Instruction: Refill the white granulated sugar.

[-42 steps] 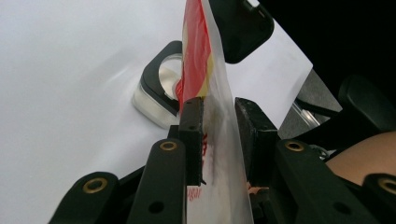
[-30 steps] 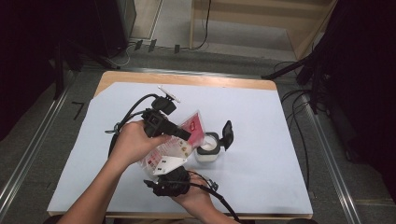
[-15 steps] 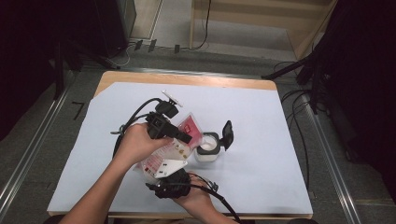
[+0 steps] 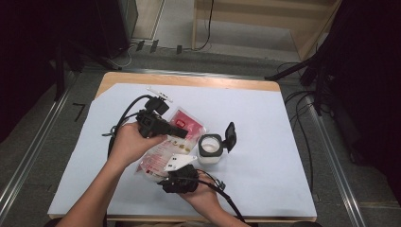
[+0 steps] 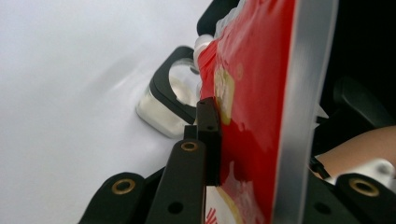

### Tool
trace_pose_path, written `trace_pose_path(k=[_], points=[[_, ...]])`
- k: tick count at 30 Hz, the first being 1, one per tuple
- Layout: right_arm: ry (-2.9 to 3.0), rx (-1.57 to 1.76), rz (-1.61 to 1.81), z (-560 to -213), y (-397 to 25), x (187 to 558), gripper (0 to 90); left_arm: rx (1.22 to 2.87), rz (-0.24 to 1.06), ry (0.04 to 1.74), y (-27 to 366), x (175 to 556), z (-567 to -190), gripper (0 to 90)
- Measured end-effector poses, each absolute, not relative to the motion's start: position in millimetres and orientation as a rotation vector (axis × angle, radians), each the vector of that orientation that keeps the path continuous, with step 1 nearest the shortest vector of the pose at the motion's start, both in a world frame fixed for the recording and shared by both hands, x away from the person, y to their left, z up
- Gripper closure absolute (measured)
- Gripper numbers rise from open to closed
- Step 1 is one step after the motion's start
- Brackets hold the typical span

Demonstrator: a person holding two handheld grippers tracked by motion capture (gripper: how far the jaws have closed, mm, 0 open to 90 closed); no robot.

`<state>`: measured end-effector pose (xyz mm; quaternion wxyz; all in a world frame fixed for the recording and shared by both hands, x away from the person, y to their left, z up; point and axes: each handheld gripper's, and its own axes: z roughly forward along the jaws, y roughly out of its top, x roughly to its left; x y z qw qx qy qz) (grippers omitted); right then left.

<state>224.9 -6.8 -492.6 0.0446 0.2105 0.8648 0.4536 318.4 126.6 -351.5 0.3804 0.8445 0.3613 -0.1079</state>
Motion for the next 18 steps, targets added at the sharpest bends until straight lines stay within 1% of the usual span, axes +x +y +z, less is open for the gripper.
trace_pose_path(k=[10, 14, 18], points=[[2.562, 0.658, 1.381, -488, -24, 242, 52.3, 2.088, -0.202, 0.867, 148, 309, -330, 87.0], [2.568, 0.76, 1.369, -488, -31, 252, 51.9, 2.087, -0.154, 0.85, 158, 307, -321, 89.3], [2.628, 0.903, 1.363, -489, -37, 264, 49.1, 2.09, -0.119, 0.846, 164, 306, -318, 90.0]])
